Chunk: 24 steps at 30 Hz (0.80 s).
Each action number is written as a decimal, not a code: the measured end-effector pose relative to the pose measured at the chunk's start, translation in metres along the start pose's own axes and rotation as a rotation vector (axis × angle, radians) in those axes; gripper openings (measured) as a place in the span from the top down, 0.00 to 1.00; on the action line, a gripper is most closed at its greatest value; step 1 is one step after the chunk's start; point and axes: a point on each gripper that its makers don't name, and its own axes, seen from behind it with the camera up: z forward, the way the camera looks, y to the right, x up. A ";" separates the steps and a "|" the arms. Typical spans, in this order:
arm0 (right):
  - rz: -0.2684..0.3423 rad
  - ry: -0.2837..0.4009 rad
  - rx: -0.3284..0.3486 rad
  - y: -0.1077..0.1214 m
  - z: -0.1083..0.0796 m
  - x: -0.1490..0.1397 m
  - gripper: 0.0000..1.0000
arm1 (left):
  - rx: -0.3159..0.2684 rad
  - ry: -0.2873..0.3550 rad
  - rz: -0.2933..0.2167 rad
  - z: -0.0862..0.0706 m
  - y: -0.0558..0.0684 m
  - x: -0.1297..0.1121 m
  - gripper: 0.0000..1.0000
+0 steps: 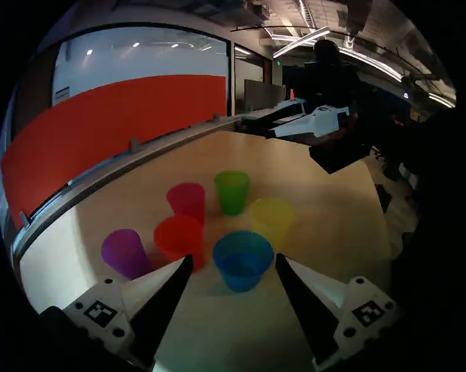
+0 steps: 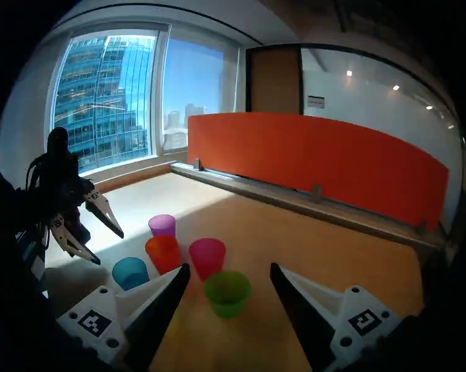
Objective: Pour water
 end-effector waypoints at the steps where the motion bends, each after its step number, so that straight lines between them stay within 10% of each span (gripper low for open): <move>1: 0.000 -0.002 0.002 0.000 0.001 -0.001 0.00 | -0.005 -0.007 0.001 0.002 0.001 -0.002 0.01; 24: -0.003 -0.051 0.020 0.005 0.025 -0.018 0.00 | -0.069 -0.096 0.026 0.052 0.010 -0.032 0.01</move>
